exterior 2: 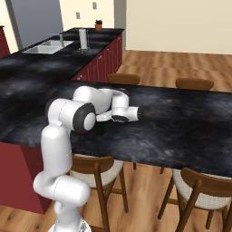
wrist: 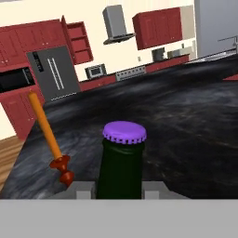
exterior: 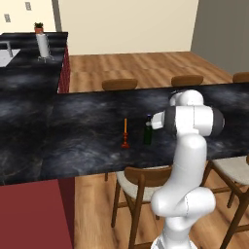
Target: Get the candle and the beer from the cabinet and move them to the dining counter.
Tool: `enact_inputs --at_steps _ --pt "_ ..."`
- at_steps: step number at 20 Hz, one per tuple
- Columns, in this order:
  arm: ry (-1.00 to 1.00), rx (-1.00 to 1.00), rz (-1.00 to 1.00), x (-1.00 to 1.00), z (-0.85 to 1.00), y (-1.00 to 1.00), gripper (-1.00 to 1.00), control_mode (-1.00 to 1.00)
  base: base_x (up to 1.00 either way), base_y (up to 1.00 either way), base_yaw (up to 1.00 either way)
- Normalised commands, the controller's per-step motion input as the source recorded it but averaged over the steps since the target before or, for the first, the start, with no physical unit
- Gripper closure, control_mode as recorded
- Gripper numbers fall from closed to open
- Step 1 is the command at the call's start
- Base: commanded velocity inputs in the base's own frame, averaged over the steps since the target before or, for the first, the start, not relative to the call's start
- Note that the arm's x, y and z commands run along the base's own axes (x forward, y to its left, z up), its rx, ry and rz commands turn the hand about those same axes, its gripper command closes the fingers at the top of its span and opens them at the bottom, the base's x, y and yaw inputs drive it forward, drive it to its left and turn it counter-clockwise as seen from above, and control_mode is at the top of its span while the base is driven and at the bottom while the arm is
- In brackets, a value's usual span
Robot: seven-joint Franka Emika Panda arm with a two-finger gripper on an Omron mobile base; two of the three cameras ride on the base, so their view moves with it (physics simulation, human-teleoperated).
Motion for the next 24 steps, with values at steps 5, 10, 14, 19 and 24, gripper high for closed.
enact_inputs --at_steps 5,10,14,19,24 --pt "-0.10 0.00 0.00 -0.08 0.00 0.00 1.00 -1.00 0.00 0.00 0.00" --pt "-0.13 -0.01 0.00 -0.01 0.00 0.01 1.00 -1.00 0.00 0.00 0.00" --pt "-0.07 -0.02 0.00 0.00 0.00 0.08 1.00 -1.00 0.00 0.00 0.00" --pt "-0.02 -0.01 0.00 0.00 0.00 0.11 1.00 -1.00 0.00 0.00 0.00" --pt "0.00 0.00 0.00 0.00 -0.02 0.10 1.00 -1.00 0.00 0.00 0.00"
